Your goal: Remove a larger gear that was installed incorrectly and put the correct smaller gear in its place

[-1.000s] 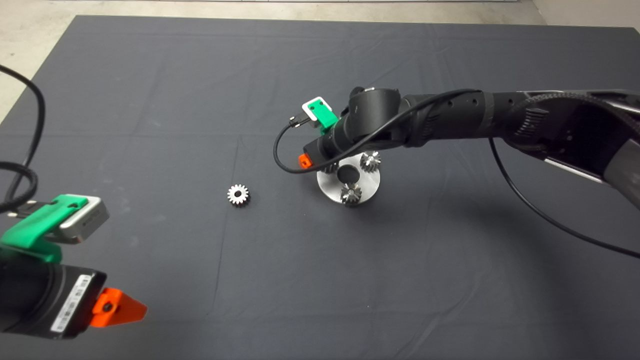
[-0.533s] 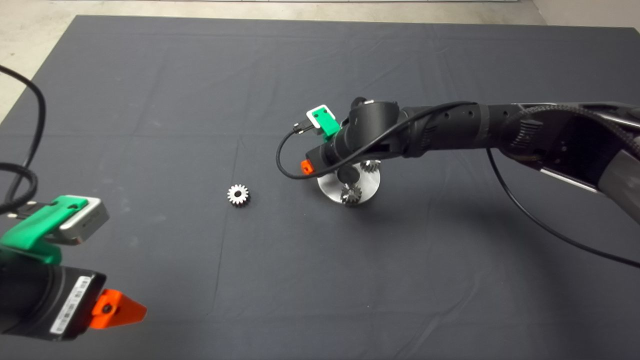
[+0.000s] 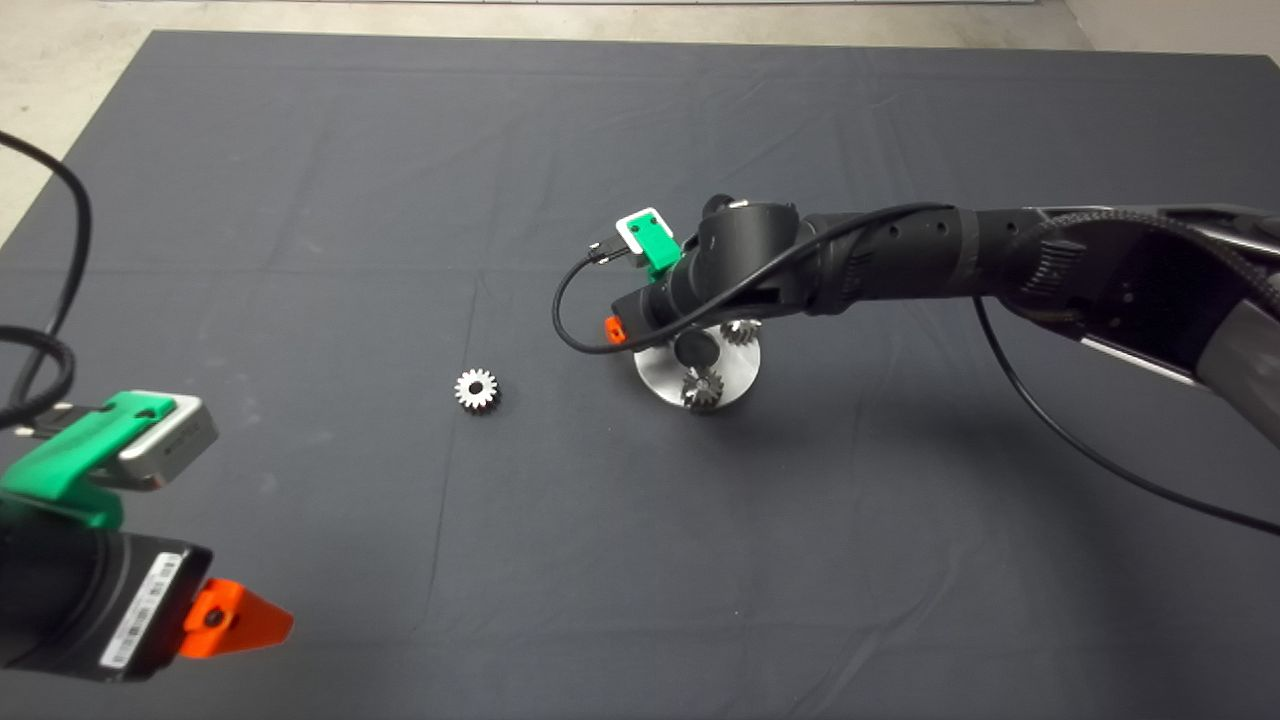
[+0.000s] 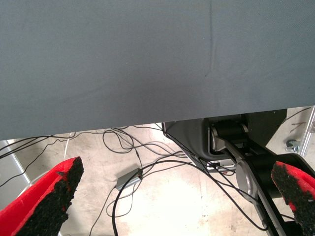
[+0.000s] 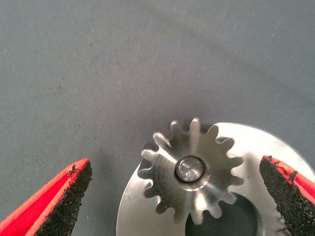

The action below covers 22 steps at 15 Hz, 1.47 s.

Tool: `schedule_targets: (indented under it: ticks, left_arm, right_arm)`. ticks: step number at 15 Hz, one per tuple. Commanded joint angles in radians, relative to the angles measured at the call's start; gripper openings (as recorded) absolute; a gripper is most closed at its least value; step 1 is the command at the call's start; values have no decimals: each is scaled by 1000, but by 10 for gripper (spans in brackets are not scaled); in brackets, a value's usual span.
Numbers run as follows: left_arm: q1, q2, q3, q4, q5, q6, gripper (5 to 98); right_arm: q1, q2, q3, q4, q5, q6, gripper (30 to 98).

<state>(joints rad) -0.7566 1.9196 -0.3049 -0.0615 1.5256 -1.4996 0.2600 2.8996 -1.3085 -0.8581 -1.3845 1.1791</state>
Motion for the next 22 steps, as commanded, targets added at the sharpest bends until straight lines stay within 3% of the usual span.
schedule_targets:
  ticks: [1,5,7,10,22]
  left_arm:
    - [-7,-1,18,4,16,-4,982]
    - [-7,-1,18,5,16,-4,982]
    - [-7,-3,18,4,16,-4,982]
    - [-7,-3,18,4,16,-4,982]
    - [-7,-4,20,5,16,-4,982]
  right_arm:
    - [-4,-3,-26,-32,1,16,901]
    - [-10,-3,-44,-40,4,24,863]
    - [-10,-3,-43,-61,4,28,800]
    - [-8,2,-38,-62,5,28,797]
    - [-8,-1,-40,-68,13,28,650]
